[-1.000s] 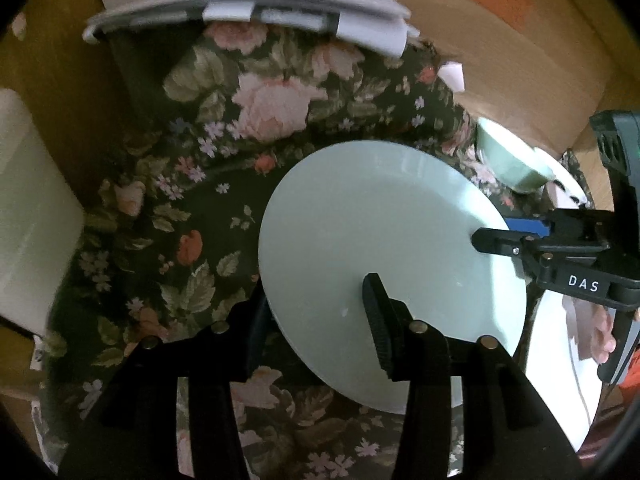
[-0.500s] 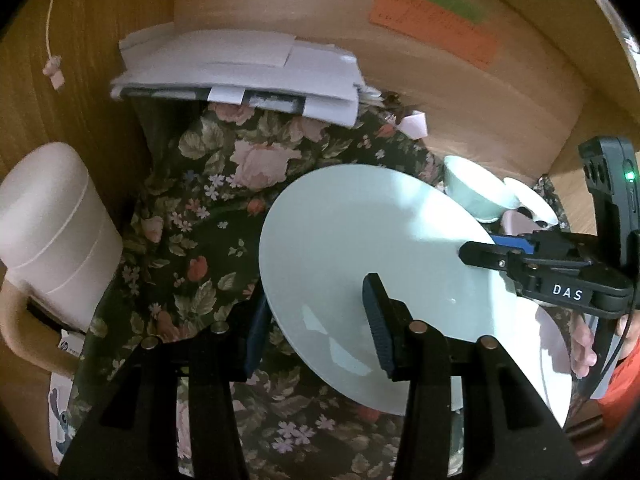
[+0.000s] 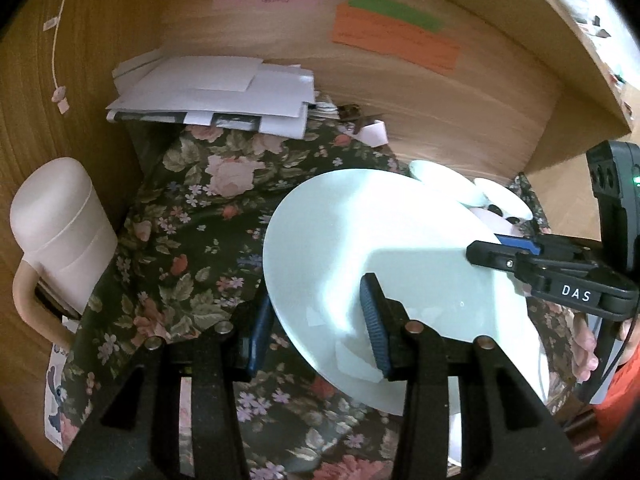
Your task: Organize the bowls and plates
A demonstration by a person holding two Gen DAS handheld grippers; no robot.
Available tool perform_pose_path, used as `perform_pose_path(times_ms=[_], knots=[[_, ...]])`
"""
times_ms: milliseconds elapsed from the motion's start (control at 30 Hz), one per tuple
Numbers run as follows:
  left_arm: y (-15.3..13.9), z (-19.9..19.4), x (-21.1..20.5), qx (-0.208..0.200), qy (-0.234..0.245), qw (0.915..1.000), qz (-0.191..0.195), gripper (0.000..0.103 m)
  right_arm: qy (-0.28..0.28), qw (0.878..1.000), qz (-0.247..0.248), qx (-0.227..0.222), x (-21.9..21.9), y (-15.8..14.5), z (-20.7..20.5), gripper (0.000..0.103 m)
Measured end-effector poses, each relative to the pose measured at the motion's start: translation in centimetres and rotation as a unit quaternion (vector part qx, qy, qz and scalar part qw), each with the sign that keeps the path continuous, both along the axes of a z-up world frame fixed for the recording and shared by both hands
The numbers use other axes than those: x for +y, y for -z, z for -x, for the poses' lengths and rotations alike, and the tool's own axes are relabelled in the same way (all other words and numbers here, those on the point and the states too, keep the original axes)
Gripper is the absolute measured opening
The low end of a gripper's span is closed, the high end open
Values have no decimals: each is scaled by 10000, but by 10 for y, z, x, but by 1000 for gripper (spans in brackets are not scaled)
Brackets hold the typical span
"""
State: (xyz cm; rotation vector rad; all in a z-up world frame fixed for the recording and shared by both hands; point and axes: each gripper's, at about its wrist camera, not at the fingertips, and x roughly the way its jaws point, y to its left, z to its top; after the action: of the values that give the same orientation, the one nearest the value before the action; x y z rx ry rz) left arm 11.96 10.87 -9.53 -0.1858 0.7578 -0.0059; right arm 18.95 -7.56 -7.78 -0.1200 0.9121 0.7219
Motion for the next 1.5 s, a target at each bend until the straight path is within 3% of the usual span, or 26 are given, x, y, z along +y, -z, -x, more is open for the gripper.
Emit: perform_pose_path(times_ms=[633, 1500], knots=[[1, 36, -52, -58, 287, 9996, -12, 42, 267, 9995, -78, -156, -58, -3, 44, 26], [19, 66, -102, 115, 559, 9984, 22, 42, 675, 9972, -305, 84, -113, 23, 74, 26]])
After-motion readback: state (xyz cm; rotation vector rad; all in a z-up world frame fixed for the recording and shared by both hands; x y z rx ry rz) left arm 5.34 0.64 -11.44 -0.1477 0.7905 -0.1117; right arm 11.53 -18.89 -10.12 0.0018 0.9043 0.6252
